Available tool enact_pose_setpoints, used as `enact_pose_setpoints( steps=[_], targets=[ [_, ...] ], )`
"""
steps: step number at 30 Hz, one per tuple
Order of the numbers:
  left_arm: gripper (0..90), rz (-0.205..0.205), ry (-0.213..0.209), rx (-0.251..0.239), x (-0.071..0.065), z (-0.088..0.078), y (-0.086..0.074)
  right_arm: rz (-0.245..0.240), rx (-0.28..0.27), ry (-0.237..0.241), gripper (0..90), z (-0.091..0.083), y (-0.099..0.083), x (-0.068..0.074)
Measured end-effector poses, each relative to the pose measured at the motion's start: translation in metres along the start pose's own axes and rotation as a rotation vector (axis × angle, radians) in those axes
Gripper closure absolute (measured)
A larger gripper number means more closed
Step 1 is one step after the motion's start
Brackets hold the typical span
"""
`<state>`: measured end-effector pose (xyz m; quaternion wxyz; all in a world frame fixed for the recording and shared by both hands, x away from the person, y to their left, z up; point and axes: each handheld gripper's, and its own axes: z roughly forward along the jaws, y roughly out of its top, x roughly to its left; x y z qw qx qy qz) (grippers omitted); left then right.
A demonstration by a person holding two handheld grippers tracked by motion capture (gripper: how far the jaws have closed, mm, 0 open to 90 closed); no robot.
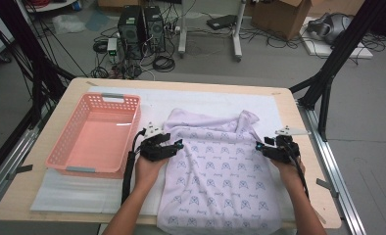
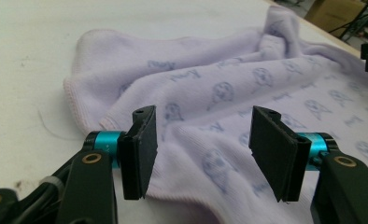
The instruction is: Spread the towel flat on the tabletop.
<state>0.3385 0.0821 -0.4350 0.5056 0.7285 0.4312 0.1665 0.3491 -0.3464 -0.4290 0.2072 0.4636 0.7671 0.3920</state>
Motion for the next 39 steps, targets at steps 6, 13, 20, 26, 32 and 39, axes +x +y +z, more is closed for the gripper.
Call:
enact_pose_setpoints(
  steps=[6,13,20,26,32,39],
  targets=[
    [43.3,-0.034,-0.007,0.051,-0.002,-0.017,-0.02,-0.003,0.013,0.058,51.6,-0.022,-0.019,0.004],
    [59.0,0.026,-0.011,0.187,-0.014,-0.011,-0.028,-0.022,0.084,0.085,60.6,-0.017,-0.035,0.012],
    [87.2,-0.01,0.101,0.181,-0.001,-0.017,-0.027,-0.04,0.068,-0.071,88.0,-0.023,-0.037,0.014],
    [62.6,-0.044,0.115,0.128,-0.004,-0.028,-0.033,0.032,0.014,-0.045,79.2,-0.035,-0.047,0.013],
    [47.6,-0.074,0.023,0.11,-0.012,-0.054,-0.048,0.071,-0.036,-0.023,64.8,-0.06,-0.057,0.016],
    [44.4,-0.043,-0.064,0.149,-0.029,-0.069,-0.062,0.083,-0.004,0.019,57.3,-0.079,-0.078,0.024]
  ],
)
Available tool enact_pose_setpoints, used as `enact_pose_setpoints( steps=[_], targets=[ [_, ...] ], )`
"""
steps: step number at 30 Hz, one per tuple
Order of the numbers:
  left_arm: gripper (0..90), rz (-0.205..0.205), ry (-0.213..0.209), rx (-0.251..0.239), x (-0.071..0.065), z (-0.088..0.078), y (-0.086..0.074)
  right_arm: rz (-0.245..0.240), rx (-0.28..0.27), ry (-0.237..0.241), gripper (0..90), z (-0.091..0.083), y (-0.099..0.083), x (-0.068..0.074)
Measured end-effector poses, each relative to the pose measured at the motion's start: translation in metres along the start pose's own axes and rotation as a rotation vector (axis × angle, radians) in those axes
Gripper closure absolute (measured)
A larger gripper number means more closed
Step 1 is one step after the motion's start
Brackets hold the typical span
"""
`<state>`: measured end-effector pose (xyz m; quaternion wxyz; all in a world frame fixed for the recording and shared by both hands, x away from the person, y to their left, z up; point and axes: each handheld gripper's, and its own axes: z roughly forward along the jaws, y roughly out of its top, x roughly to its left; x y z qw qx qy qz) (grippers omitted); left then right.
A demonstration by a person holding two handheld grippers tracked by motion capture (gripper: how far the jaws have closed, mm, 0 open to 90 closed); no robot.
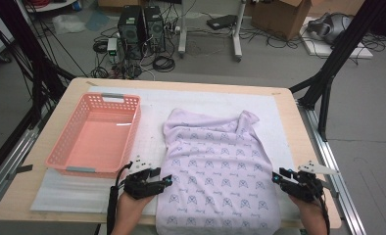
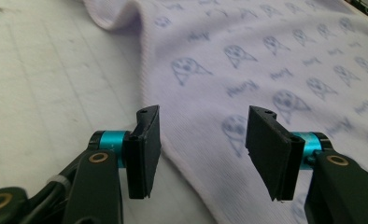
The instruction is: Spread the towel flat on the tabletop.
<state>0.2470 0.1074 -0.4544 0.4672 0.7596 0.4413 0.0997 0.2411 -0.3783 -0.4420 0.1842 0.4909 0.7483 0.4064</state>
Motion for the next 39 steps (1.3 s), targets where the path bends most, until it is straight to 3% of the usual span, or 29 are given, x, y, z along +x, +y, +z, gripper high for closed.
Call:
enact_pose_setpoints(
  steps=[4,6,7,9,10,13,17,21,25,30,36,39],
  targets=[
    [44.8,0.043,0.013,0.008,-0.01,-0.002,-0.006,-0.029,0.039,-0.007,55.9,-0.005,-0.012,0.01],
    [57.9,0.154,0.097,0.017,-0.024,-0.001,-0.01,-0.04,0.06,-0.013,54.9,-0.007,-0.017,0.013],
    [64.2,0.171,0.109,0.023,-0.028,0.0,-0.01,-0.037,0.055,-0.017,54.5,-0.009,-0.019,0.015],
    [84.2,0.152,0.098,0.046,-0.031,-0.001,-0.008,-0.032,0.051,-0.032,54.7,-0.011,-0.022,0.019],
    [85.0,0.15,0.107,0.047,-0.033,-0.002,-0.009,-0.038,0.056,-0.038,55.1,-0.012,-0.022,0.022],
    [85.6,0.135,0.108,0.058,-0.032,-0.014,-0.014,-0.04,0.056,-0.036,55.9,-0.013,-0.024,0.025],
    [85.6,0.096,0.084,0.035,-0.024,-0.036,-0.03,-0.03,0.055,-0.019,57.3,-0.013,-0.024,0.026],
    [85.3,0.083,0.062,0.026,-0.023,-0.043,-0.036,-0.051,0.061,-0.003,61.2,-0.01,-0.021,0.032],
    [83.3,0.066,0.039,0.009,-0.021,-0.043,-0.039,-0.082,0.082,0.041,87.2,-0.008,-0.02,0.038],
    [83.6,0.061,0.018,0.008,-0.019,-0.044,-0.04,-0.066,0.114,0.045,88.6,-0.022,-0.026,0.037],
    [84.3,0.078,-0.027,0.02,-0.031,-0.051,-0.049,-0.055,0.127,0.063,88.8,-0.05,-0.046,0.038],
    [79.5,0.072,-0.019,0.01,-0.033,-0.053,-0.049,-0.055,0.122,0.075,87.4,-0.054,-0.051,0.041]
  ],
)
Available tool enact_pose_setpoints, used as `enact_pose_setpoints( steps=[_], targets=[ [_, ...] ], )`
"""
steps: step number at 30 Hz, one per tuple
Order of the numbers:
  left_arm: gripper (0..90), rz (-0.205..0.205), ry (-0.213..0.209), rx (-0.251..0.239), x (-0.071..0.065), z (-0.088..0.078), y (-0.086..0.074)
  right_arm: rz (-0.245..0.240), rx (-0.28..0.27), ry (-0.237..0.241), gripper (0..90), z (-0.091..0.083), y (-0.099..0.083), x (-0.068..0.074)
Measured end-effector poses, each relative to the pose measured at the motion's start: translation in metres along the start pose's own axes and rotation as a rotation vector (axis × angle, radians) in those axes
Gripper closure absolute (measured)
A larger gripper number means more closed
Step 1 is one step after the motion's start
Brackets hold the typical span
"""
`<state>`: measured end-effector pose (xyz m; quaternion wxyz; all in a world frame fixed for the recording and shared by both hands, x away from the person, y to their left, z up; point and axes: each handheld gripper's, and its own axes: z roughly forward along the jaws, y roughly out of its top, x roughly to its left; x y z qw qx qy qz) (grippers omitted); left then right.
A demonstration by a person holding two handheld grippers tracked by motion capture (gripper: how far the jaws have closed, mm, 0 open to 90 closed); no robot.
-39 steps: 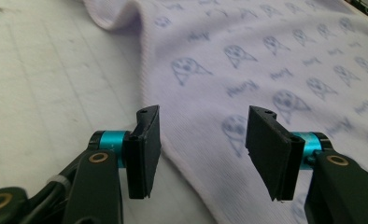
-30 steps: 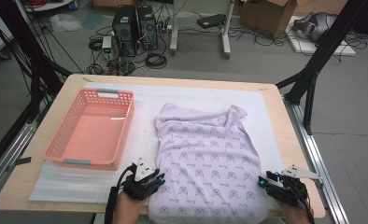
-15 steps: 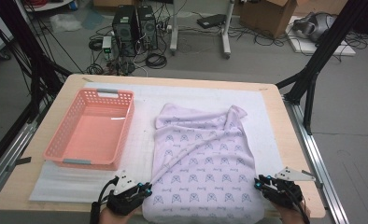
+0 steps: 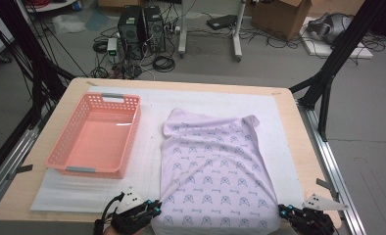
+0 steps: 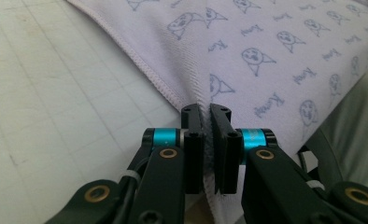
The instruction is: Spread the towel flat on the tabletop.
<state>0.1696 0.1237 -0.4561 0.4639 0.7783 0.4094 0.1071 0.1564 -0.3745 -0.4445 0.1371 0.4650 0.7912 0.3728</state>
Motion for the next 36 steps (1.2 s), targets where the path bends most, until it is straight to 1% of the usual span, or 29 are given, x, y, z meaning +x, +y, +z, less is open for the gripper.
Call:
enact_pose_setpoints(
  steps=[1,2,3,5,6,8,10,13,14,15,16,17,18,19,20,21,22,23,27,28,29,30,31,32,34,36],
  targets=[
    [67.7,-0.014,0.018,-0.012,0.001,0.0,0.002,0.003,-0.003,0.005,84.9,0.0,0.0,0.001],
    [57.0,-0.029,0.031,-0.022,0.003,0.0,0.004,0.003,-0.019,0.001,77.9,0.0,0.002,0.001],
    [52.8,-0.038,0.039,-0.038,0.006,0.001,0.006,0.011,-0.032,-0.009,73.1,0.0,0.003,0.001],
    [47.9,-0.049,0.056,-0.061,0.012,0.003,0.012,0.025,-0.059,-0.023,66.7,0.0,0.007,0.001],
    [47.6,-0.059,0.057,-0.069,0.014,0.006,0.016,0.025,-0.067,-0.036,65.4,0.001,0.009,0.001],
    [46.2,-0.06,0.067,-0.07,0.019,0.012,0.024,0.017,-0.072,-0.062,62.7,0.007,0.014,0.002],
    [45.9,-0.061,0.06,-0.057,0.022,0.022,0.032,0.016,-0.067,-0.072,62.7,0.012,0.018,0.003],
    [45.6,-0.045,0.044,0.015,0.02,0.04,0.037,0.001,-0.061,-0.077,62.4,0.018,0.021,0.005],
    [46.3,-0.014,0.059,0.019,0.016,0.043,0.036,0.0,-0.061,-0.077,61.8,0.019,0.021,0.005],
    [48.1,0.013,0.094,0.019,0.012,0.043,0.035,-0.005,-0.063,-0.084,61.7,0.019,0.021,0.005],
    [53.6,0.042,0.12,0.016,0.01,0.043,0.034,0.0,-0.065,-0.085,61.4,0.019,0.021,0.004],
    [63.3,0.065,0.138,0.009,0.008,0.042,0.032,0.005,-0.065,-0.094,60.8,0.019,0.021,0.003],
    [76.7,0.058,0.114,0.01,0.009,0.04,0.03,0.012,-0.068,-0.1,60.4,0.019,0.021,0.001],
    [86.7,0.049,0.103,0.02,0.009,0.037,0.03,0.018,-0.072,-0.109,60.0,0.02,0.021,-0.001],
    [87.3,0.058,0.103,0.029,0.009,0.034,0.029,0.029,-0.071,-0.112,60.0,0.021,0.021,-0.002],
    [87.5,0.053,0.093,0.031,0.009,0.031,0.027,0.031,-0.071,-0.113,60.0,0.022,0.022,-0.004],
    [87.6,0.048,0.091,0.037,0.01,0.026,0.025,0.04,-0.073,-0.113,60.0,0.023,0.023,-0.004],
    [87.7,0.043,0.089,0.034,0.011,0.021,0.022,0.038,-0.073,-0.112,60.0,0.025,0.024,-0.004],
    [87.7,0.014,0.072,0.019,0.016,0.004,0.01,0.014,-0.048,-0.099,60.4,0.038,0.031,0.002],
    [87.7,0.008,0.067,0.016,0.016,0.002,0.008,-0.003,-0.045,-0.113,62.3,0.04,0.032,0.005],
    [87.6,0.002,0.061,0.012,0.017,0.001,0.007,-0.009,-0.043,-0.112,66.6,0.041,0.034,0.006],
    [87.5,-0.006,0.057,0.007,0.017,0.001,0.006,-0.008,-0.039,-0.104,74.1,0.041,0.034,0.006],
    [87.2,-0.01,0.054,0.002,0.017,0.001,0.005,-0.008,-0.034,-0.084,83.5,0.04,0.034,0.006],
    [86.6,-0.011,0.051,-0.003,0.017,0.002,0.005,-0.011,-0.026,-0.073,85.5,0.039,0.033,0.006],
    [80.7,-0.017,0.043,-0.007,0.017,0.002,0.005,-0.022,-0.015,-0.078,86.5,0.034,0.03,0.008],
    [67.3,-0.037,0.041,-0.022,0.018,0.003,0.006,-0.02,-0.002,-0.078,86.7,0.025,0.024,0.009]
  ],
)
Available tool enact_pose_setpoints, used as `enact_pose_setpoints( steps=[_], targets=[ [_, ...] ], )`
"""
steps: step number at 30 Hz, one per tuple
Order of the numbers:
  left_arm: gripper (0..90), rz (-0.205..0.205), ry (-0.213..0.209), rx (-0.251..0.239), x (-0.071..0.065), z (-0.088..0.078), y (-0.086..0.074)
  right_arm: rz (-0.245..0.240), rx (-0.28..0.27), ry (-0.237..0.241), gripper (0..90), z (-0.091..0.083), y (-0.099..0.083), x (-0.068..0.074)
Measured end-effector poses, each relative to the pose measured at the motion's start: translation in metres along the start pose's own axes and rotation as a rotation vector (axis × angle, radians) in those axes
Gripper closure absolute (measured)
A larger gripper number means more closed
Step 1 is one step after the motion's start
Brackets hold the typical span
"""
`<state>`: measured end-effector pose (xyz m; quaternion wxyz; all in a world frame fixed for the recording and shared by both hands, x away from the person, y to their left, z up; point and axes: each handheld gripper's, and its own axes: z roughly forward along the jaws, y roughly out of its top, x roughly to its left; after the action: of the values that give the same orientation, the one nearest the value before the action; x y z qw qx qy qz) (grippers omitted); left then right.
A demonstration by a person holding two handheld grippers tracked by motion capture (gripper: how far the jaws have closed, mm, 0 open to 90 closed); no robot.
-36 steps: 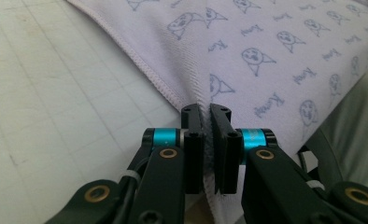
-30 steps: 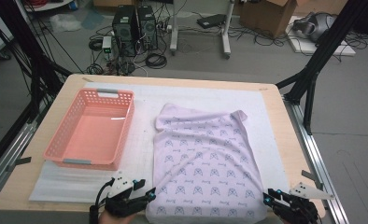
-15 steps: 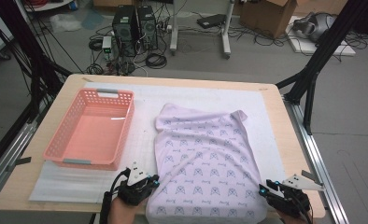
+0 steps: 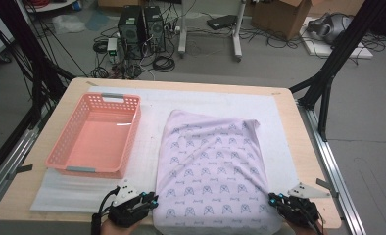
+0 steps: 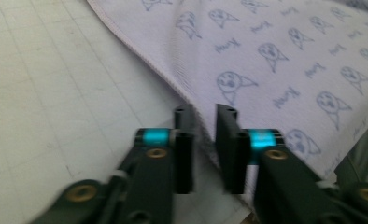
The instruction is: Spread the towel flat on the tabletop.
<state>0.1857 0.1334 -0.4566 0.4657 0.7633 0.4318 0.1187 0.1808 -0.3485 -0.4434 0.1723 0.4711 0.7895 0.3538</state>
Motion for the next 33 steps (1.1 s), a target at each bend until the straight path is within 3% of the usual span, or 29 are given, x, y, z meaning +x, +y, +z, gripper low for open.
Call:
enact_pose_setpoints(
  steps=[3,8,12,14,16,18,22,26,29,33],
  targets=[
    [55.5,-0.02,-0.002,-0.026,0.001,0.001,0.002,0.0,0.018,-0.004,86.7,-0.015,-0.012,0.0],
    [50.7,-0.026,-0.034,-0.026,-0.002,0.012,0.008,0.007,0.027,0.013,85.0,-0.026,-0.022,0.004],
    [49.2,0.013,-0.051,-0.012,-0.014,0.026,0.01,0.014,-0.02,0.014,71.3,-0.026,-0.019,0.006],
    [53.6,0.066,0.002,-0.004,-0.019,0.028,0.011,0.02,-0.044,0.007,69.5,-0.027,-0.017,0.005],
    [71.7,0.105,0.057,-0.015,-0.02,0.028,0.008,0.029,-0.06,-0.003,68.6,-0.028,-0.016,0.004],
    [84.3,0.088,0.041,-0.017,-0.018,0.027,0.007,0.039,-0.071,-0.012,67.9,-0.027,-0.015,0.002],
    [86.7,0.084,0.034,-0.01,-0.017,0.022,0.006,0.062,-0.092,-0.022,67.7,-0.024,-0.011,-0.003],
    [87.1,0.075,0.023,0.007,-0.014,0.006,-0.001,0.07,-0.106,-0.027,68.0,-0.021,-0.007,-0.003],
    [87.1,0.066,0.019,0.005,-0.011,-0.005,-0.006,0.081,-0.1,-0.026,65.0,-0.015,-0.003,-0.003],
    [81.6,0.052,-0.003,-0.006,-0.008,-0.004,-0.009,0.08,-0.065,-0.026,58.9,0.0,0.001,-0.001]
  ],
)
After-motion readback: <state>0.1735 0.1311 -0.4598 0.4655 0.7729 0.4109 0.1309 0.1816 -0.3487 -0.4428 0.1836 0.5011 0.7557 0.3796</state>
